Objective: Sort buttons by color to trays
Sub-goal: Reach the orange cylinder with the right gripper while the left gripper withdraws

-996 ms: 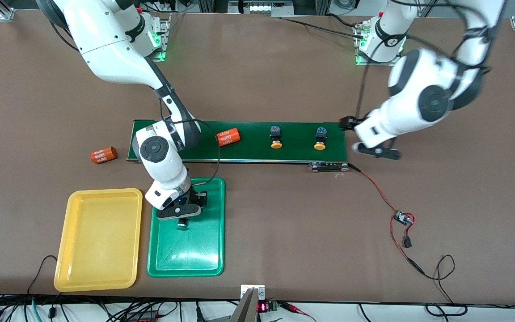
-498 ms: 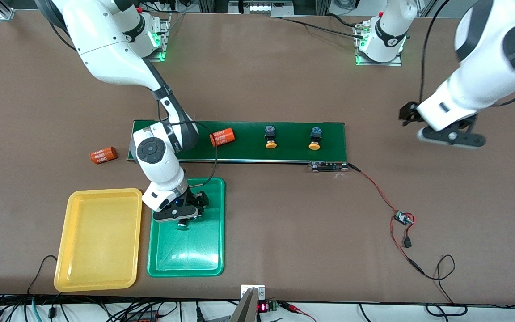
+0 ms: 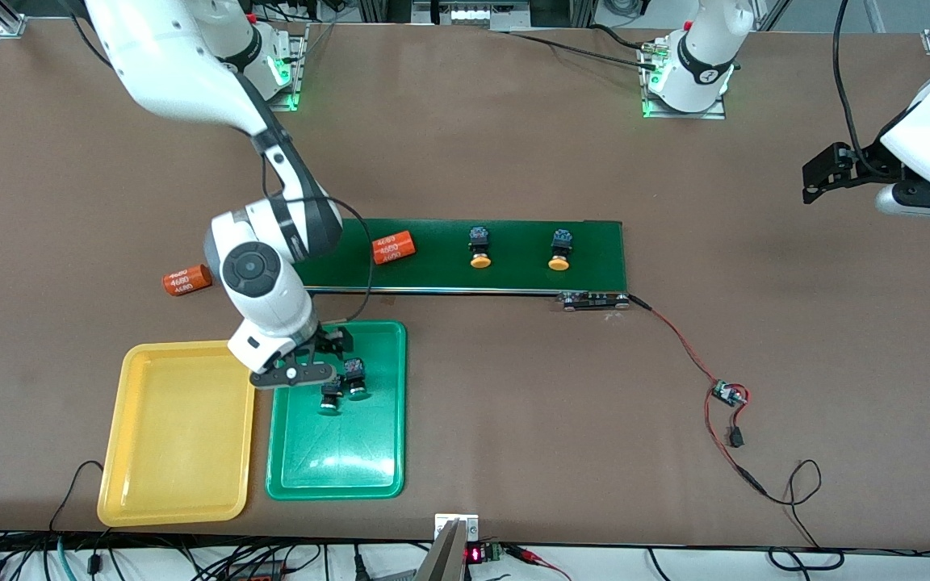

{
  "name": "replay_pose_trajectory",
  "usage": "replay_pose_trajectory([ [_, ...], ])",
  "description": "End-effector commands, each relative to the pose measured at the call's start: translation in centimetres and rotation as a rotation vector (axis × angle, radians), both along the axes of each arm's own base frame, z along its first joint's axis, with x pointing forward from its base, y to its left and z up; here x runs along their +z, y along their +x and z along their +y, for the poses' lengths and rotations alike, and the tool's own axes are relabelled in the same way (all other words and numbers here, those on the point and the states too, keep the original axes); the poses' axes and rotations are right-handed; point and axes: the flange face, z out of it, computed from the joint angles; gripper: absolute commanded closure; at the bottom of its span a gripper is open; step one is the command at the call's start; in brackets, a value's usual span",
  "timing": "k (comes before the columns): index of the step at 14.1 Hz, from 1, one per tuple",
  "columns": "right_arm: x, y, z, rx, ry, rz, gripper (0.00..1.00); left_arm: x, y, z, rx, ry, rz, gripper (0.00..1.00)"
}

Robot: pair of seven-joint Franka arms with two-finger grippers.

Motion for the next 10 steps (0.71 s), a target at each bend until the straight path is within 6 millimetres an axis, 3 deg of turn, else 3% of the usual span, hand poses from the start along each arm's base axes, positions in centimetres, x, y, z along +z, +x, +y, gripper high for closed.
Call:
replay_pose_trajectory([
  [1,3.0,-4.7,-1.5,-0.015,-0.022,0.050,0.00,0.4,-0.8,-0.5,-0.017,-0.011,0.007,0.00],
  [8,4.9,-13.5,-3.3,-0.131,0.047,0.144,0.00,0.4,-0.7,-0.6,-0.022,-0.010,0.007,0.00],
  [10,4.5,-16.0,-1.5,-0.157,0.040,0.151,0.00,0.5,-0.8,-0.6,-0.023,-0.007,0.006,0.00],
])
